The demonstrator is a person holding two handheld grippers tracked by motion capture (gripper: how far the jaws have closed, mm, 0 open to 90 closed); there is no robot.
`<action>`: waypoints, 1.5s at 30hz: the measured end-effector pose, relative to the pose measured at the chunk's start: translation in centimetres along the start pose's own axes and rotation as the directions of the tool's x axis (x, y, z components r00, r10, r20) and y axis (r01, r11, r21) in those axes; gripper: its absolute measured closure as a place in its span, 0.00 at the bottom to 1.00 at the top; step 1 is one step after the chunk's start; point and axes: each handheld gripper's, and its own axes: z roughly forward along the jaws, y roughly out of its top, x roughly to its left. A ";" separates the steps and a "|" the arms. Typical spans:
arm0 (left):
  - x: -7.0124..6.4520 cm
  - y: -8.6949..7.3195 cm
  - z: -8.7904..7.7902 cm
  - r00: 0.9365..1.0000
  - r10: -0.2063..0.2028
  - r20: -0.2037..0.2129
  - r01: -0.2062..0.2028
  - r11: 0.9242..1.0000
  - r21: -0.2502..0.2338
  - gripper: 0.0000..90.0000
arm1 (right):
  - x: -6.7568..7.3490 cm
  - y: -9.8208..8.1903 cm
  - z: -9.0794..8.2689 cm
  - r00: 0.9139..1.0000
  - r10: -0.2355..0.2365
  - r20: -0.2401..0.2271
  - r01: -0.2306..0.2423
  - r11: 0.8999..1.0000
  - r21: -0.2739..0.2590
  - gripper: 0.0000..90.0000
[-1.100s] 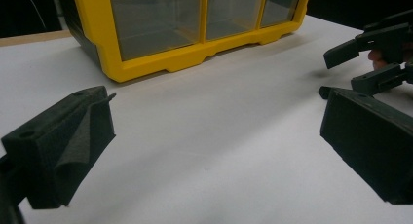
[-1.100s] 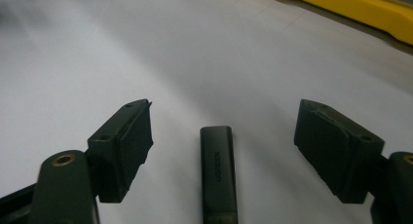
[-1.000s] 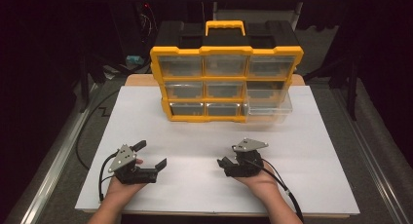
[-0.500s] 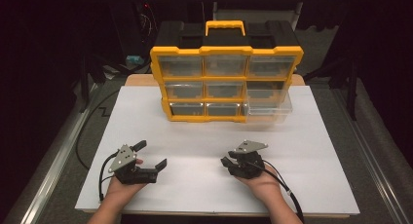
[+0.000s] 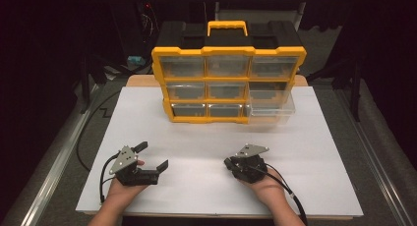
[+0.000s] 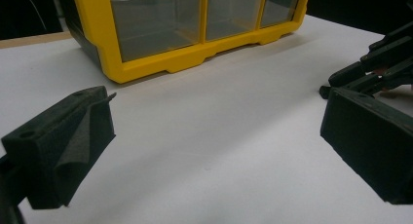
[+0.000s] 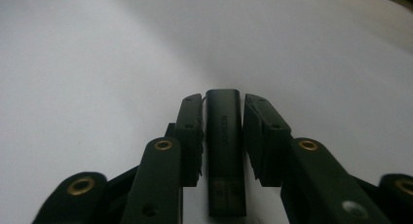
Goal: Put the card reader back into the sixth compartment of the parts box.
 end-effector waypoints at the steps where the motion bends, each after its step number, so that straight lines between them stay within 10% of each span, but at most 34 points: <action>1: 0.0 0.0 0.0 1.000 0.002 0.000 -0.002 1.000 0.000 0.00 | 0.1 0.0 0.0 1.000 -0.004 0.002 0.004 1.000 0.004 0.78; 45: -0.1 0.1 -0.1 1.000 -0.007 0.008 0.007 1.000 -0.003 0.00 | -0.4 0.5 -1.7 0.999 -0.032 0.016 0.033 0.999 -0.039 0.82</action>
